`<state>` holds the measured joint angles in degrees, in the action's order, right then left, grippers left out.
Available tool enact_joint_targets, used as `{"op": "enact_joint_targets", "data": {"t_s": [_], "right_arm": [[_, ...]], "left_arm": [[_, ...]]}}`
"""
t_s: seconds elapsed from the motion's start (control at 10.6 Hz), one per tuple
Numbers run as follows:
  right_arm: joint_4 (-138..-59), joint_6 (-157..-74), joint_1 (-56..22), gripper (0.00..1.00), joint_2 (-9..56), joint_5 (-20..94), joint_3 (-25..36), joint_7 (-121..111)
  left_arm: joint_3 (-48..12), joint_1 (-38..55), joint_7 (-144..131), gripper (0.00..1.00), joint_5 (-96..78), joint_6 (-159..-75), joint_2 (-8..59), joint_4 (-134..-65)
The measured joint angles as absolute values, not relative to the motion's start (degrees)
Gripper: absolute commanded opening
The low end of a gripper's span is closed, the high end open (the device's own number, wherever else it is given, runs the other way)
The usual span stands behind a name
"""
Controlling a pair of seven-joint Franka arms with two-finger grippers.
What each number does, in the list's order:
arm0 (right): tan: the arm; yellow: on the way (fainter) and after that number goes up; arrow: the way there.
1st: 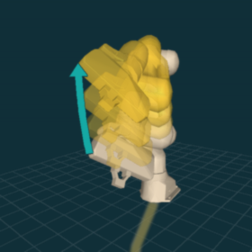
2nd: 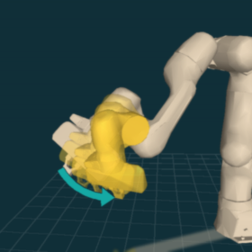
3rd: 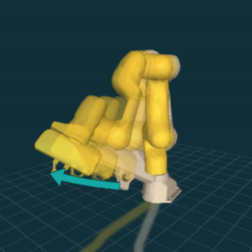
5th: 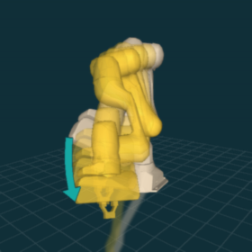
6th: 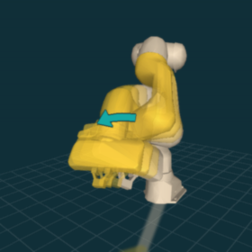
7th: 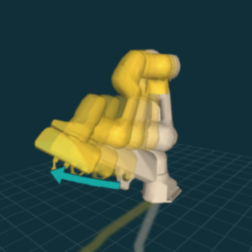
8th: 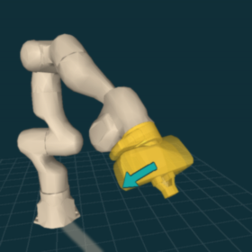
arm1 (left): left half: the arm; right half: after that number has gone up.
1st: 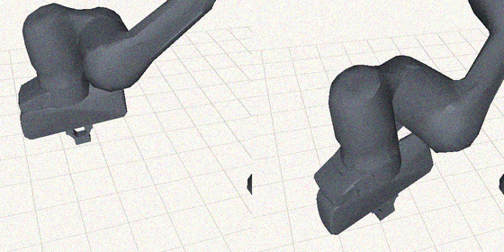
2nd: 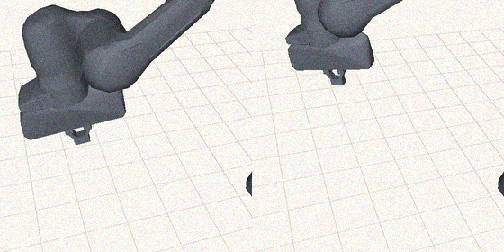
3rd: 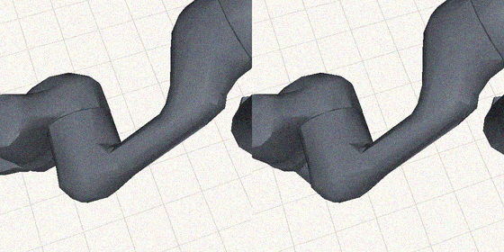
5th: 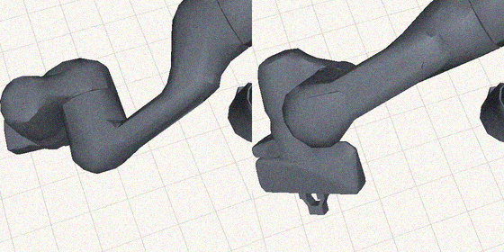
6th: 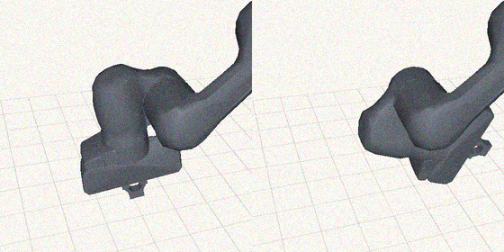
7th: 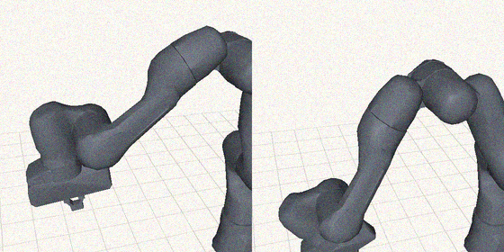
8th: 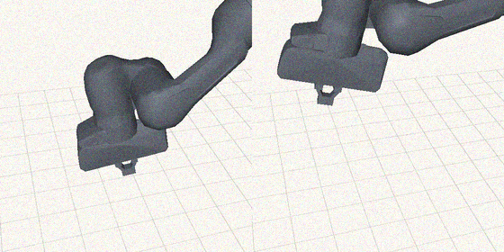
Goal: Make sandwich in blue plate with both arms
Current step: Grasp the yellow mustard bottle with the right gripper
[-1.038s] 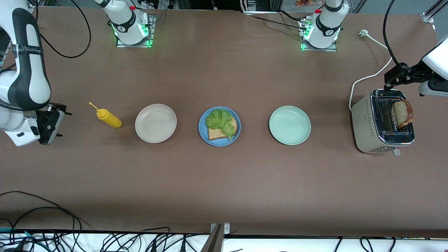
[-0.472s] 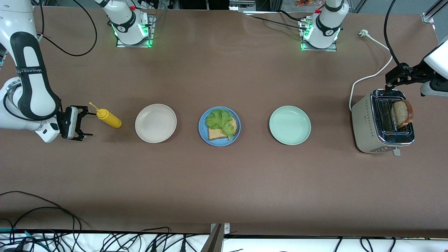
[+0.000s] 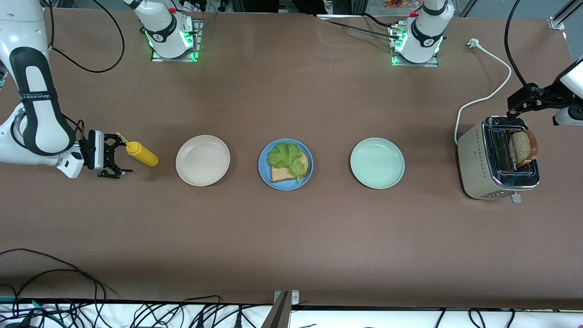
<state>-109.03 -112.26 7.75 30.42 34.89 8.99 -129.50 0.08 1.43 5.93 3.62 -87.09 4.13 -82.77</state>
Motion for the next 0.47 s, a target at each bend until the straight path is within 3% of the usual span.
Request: {"op": "enact_joint_targets", "data": {"t_s": [0.47], "right_arm": [[-111.77, -108.51, 9.40, 1.00, 30.81, 42.20, 8.98, -137.45]], "left_arm": [[0.07, 1.20, 5.93, 1.00, 3.61, -87.09, 4.16, -82.77]]}}
